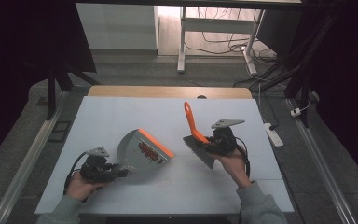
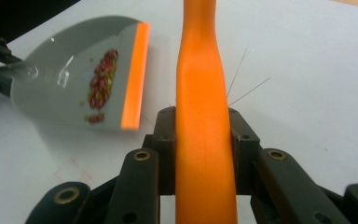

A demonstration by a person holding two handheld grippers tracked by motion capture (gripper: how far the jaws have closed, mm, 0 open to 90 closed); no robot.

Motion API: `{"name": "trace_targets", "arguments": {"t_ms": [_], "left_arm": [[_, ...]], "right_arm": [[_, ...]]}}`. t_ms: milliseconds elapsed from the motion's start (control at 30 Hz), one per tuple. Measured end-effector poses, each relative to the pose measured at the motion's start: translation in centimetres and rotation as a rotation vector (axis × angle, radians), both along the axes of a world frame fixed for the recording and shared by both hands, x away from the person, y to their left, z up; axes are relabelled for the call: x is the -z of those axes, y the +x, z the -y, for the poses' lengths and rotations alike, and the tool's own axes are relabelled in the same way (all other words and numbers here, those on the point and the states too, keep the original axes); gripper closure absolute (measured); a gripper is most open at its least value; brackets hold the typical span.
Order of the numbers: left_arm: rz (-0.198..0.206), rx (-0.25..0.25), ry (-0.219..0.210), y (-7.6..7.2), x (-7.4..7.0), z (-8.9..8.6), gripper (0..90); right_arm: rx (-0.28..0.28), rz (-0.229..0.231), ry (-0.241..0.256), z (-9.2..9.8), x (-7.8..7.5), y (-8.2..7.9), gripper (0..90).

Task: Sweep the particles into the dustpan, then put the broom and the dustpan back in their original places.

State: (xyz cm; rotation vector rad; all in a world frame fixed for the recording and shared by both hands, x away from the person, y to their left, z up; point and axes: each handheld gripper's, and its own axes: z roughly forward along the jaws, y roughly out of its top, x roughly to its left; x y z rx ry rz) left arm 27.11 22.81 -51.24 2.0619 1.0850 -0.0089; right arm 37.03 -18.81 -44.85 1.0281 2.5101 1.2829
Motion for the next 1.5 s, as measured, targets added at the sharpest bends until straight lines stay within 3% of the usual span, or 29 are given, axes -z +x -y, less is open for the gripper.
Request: {"name": "trace_targets", "arguments": {"t_ms": [233, 733, 1200, 1500], "left_arm": [[0.036, -0.076, -0.021, -0.6, -0.3, -0.3, 61.8], [0.036, -0.164, -0.032, -1.2, 0.0, -1.0, 61.8], [0.049, -0.236, -0.039, -2.3, -0.1, -0.7, 61.8], [0.048, -0.306, -0.045, -3.2, 0.0, -0.5, 61.8]], "right_arm": [[0.008, 0.002, -0.013, 1.3, 0.2, -0.8, 70.5], [0.022, 0.013, -0.017, 3.3, 0.3, -2.4, 70.5], [0.024, -0.008, -0.02, 4.5, 1.0, -3.0, 70.4], [0.036, -0.033, 0.009, 5.1, 1.2, -3.6, 70.4]]}}
